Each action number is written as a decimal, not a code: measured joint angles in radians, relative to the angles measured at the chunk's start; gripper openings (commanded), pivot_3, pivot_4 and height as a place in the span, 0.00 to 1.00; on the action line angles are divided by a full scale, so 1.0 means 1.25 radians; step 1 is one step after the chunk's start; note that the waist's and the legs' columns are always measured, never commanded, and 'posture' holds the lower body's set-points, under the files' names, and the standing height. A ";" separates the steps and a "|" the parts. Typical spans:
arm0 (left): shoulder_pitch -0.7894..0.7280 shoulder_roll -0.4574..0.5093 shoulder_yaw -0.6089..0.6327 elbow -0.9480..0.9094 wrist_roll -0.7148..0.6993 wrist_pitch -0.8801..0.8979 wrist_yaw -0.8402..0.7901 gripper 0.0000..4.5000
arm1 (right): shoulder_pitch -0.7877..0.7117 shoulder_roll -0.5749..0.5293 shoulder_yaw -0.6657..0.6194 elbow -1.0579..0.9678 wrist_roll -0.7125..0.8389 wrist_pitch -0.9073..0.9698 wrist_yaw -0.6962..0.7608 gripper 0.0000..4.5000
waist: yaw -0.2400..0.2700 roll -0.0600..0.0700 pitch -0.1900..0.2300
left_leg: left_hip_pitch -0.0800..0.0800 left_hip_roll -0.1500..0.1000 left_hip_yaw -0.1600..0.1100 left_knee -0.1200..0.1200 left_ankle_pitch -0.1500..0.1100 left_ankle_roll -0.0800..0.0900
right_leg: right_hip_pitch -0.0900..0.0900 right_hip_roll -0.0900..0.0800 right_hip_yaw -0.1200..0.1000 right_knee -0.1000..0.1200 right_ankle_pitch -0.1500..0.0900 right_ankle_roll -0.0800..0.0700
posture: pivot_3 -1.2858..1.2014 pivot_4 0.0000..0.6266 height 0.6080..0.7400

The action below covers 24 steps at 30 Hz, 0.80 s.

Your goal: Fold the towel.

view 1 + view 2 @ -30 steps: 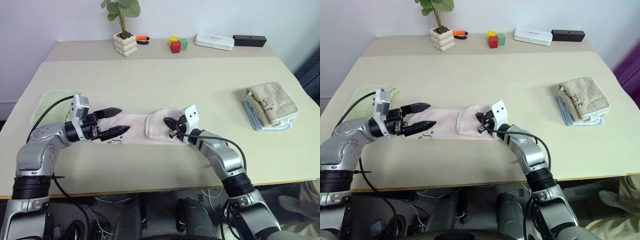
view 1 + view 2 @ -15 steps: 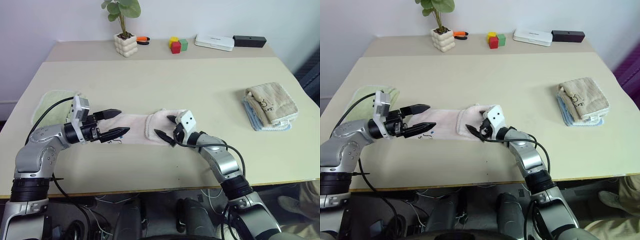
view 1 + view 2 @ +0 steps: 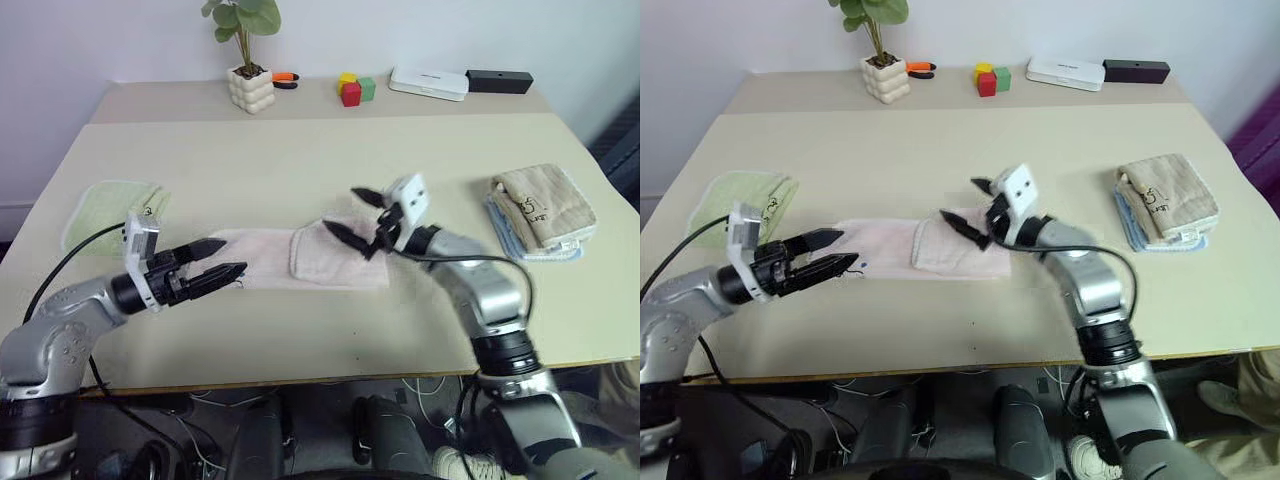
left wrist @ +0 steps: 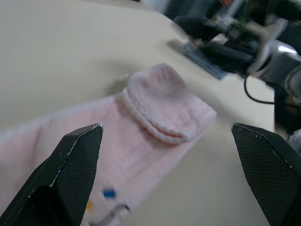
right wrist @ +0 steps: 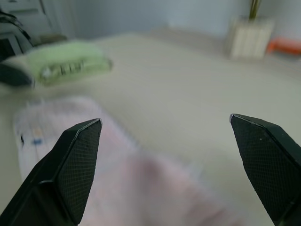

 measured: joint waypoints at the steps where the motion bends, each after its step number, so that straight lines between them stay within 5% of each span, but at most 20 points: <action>1: 0.015 -0.011 0.016 -0.018 -0.028 0.021 0.032 1.00 | 0.000 -0.016 -0.001 -0.007 0.005 0.000 0.019 0.99 | 0.000 0.000 0.000 | 0.000 0.000 0.000 0.000 0.000 0.000 | 0.000 0.000 0.000 0.000 0.000 0.000 | 0.52 0.24 1.00; 8: 0.174 -0.142 0.125 -0.082 -0.295 0.105 0.301 1.00 | 0.052 -0.153 0.001 -0.051 0.042 -0.028 0.199 0.99 | 0.000 0.000 0.000 | 0.000 0.000 0.000 0.001 0.000 0.000 | 0.000 0.000 0.000 0.000 0.000 0.000 | 0.52 0.24 1.00; 17: 0.281 -0.273 0.134 -0.108 -0.383 0.029 0.482 1.00 | 0.051 -0.124 0.018 -0.049 0.039 -0.046 0.197 0.99 | 0.003 -0.001 0.000 | 0.000 0.000 -0.001 0.002 0.000 0.000 | 0.000 0.000 0.000 -0.001 -0.001 -0.003 | 0.52 0.24 1.00; 24: 0.190 -0.288 0.136 -0.029 -0.424 -0.004 0.629 1.00 | 0.051 -0.118 0.019 -0.038 0.025 -0.047 0.186 0.99 | 0.004 -0.001 -0.001 | 0.000 -0.001 -0.002 0.003 0.000 0.000 | 0.001 0.000 -0.001 -0.001 -0.001 -0.003 | 0.52 0.24 1.00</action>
